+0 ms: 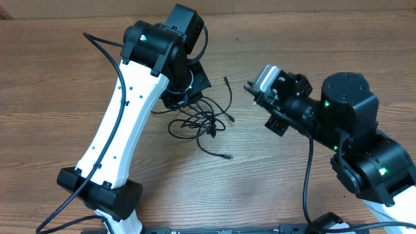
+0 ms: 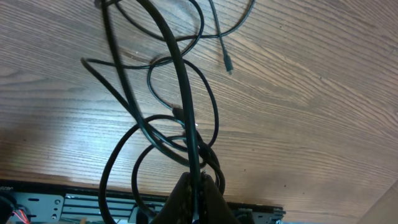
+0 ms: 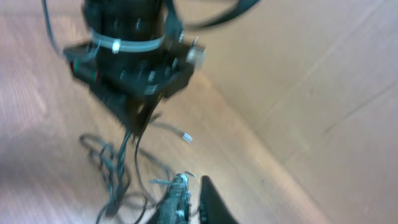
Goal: Untangle cables
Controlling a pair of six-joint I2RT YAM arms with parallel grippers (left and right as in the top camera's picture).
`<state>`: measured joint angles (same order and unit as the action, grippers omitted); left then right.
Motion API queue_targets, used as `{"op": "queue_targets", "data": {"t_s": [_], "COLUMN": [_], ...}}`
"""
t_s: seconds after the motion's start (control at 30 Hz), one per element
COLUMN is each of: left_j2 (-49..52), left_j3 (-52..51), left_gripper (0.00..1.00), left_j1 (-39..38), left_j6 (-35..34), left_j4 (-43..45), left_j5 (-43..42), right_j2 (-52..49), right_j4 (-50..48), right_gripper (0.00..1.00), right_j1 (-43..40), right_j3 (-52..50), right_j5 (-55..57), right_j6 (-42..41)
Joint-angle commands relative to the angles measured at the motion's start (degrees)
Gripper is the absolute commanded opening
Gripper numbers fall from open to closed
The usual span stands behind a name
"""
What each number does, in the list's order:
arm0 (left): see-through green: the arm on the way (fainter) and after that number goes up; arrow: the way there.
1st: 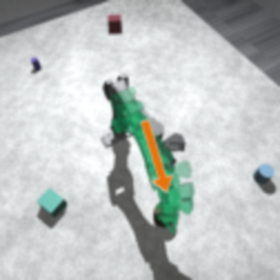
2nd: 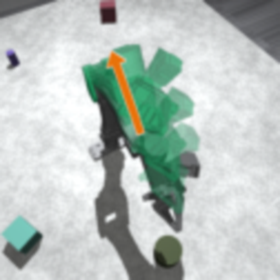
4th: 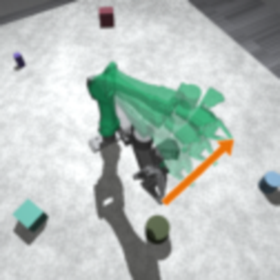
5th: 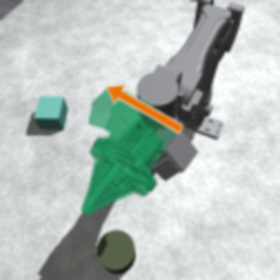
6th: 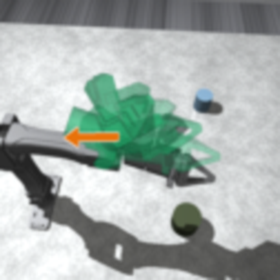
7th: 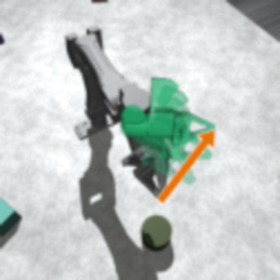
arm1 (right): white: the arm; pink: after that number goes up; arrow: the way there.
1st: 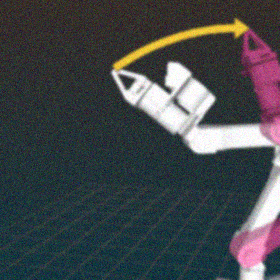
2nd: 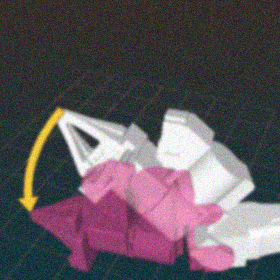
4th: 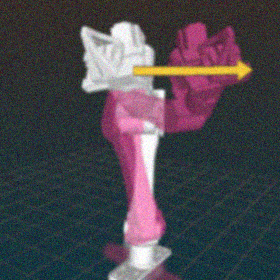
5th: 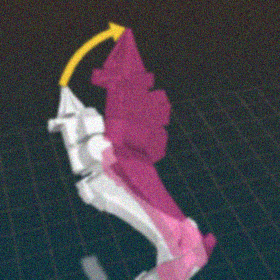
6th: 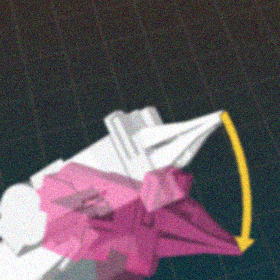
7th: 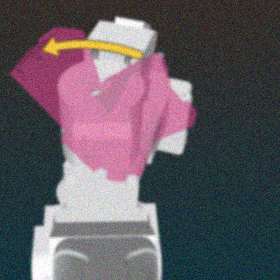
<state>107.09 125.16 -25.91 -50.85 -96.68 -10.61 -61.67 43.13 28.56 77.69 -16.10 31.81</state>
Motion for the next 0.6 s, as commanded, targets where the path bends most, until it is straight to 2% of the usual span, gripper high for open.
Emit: {"op": "queue_targets", "data": {"t_s": [0.0,0.03,0.13,0.17,0.33,0.57], "left_j2": [-1.36,-1.36,-1.36,-1.36,-1.36,-1.36], "left_j3": [-0.20,-0.20,-0.20,-0.20,-0.20,-0.20], "left_gripper": [0.04,0.04,0.04,0.04,0.04,0.04], "left_j1": [-0.37,-0.37,-0.37,-0.37,-0.37,-0.37], "left_j6": [-0.24,-0.42,-0.42,-0.42,-0.39,-0.37], "left_j4": [-0.11,-0.11,-0.11,-0.11,-0.13,-0.11], "left_j5": [0.50,0.50,-0.04,-0.39,-1.09,-1.46], "right_j2": [-0.15,-0.61,-2.27,-3.21,-8.41,-15.37], "right_j4": [2.75,4.28,7.02,7.85,8.92,7.69], "right_gripper": [0.18,0.29,0.46,0.49,0.52,0.52], "right_j1": [-0.02,-0.02,-0.02,-0.02,-0.02,0.00], "right_j3": [1.14,1.14,1.14,1.14,1.14,1.14], "right_j5": [-1.38,-2.23,-2.58,-3.26,-9.09,-11.19], "right_j6": [-0.31,-0.28,-0.24,-0.04,2.80,3.98]}}
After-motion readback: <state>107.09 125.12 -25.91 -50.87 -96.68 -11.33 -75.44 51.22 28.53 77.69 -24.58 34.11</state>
